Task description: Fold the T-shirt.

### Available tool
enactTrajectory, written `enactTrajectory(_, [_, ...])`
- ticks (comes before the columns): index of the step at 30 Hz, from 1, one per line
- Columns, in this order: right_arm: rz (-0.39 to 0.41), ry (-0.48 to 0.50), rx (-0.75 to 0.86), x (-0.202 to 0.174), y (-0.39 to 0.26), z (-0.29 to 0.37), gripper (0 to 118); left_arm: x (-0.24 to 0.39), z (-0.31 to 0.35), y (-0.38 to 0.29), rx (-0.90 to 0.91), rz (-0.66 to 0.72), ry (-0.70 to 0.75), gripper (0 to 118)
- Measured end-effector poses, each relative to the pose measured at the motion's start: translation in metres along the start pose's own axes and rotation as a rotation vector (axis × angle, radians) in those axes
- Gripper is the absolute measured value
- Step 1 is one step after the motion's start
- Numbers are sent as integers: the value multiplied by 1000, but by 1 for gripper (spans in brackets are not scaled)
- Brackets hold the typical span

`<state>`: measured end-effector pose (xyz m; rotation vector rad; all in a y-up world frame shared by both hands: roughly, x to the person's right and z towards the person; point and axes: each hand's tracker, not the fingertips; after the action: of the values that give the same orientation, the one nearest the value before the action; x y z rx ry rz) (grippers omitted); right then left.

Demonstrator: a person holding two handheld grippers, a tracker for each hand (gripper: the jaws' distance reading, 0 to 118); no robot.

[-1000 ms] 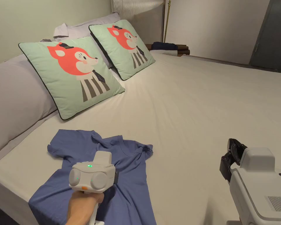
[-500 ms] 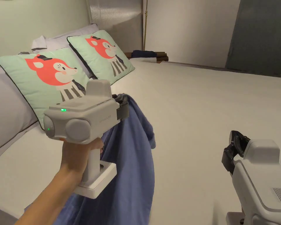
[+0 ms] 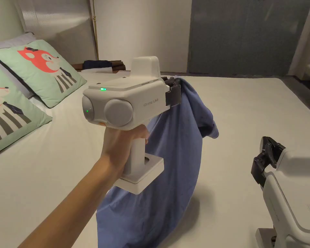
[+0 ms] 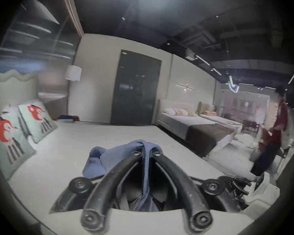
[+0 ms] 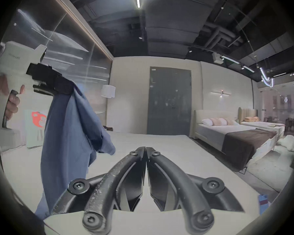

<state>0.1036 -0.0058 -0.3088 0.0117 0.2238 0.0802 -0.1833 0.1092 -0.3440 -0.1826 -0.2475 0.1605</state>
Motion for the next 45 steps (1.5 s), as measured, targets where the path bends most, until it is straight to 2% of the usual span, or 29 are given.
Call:
enactTrajectory(6, [11, -64, -37, 31, -12, 7, 0, 20, -54, -99, -269, 67, -105, 0])
enactTrajectory(13, [10, -80, -75, 35, -25, 9, 0, 17, -75, -228, -583, 111, -42, 0])
enactTrajectory(18, [7, -68, -98, 28, -30, 9, 0, 11, -82, -264, -710, 66, 37, 4])
enactTrajectory(20, [7, -61, -99, 24, -30, 10, 0, 20, -64, -250, -671, 83, 29, 27])
enactTrajectory(22, [10, -58, -95, 22, -28, 10, 0, 23, -57, -236, -634, 87, 55, 63])
enactTrajectory(23, [10, -56, -93, 21, -26, 10, 0, 24, -49, -222, -604, 86, 66, 72])
enactTrajectory(24, [9, -53, -91, 20, -24, 10, 0, 24, -44, -213, -568, 88, 68, 72])
enactTrajectory(25, [7, -52, -87, 19, -22, 10, 0, 22, -36, -201, -526, 99, 74, 96])
enactTrajectory(26, [2, -50, -82, 18, -19, 11, 0, 20, -24, -186, -463, 113, 70, 107])
enactTrajectory(30, [-8, -42, -53, 11, -8, 15, 0, 6, 20, -131, -215, 110, 138, 108])
enactTrajectory(34, [-7, -29, -18, 4, 4, 19, 0, -14, 74, -96, 7, 12, 280, 108])
enactTrajectory(35, [-7, -27, -9, 1, 6, 19, 0, -40, 60, -100, 39, -19, 318, 108])
enactTrajectory(38, [-8, -22, 10, -5, 12, 19, 0, -59, 81, -95, 88, -105, 422, 108])
enactTrajectory(42, [-12, -14, 26, -12, 16, 17, 0, -78, 98, -103, 96, -133, 483, 106])
enactTrajectory(44, [-11, -11, 31, -16, 18, 17, 0, -80, 108, -109, 106, -137, 494, 94])
enactTrajectory(45, [-13, -8, 33, -17, 18, 16, 0, -82, 111, -112, 116, -137, 505, 81])
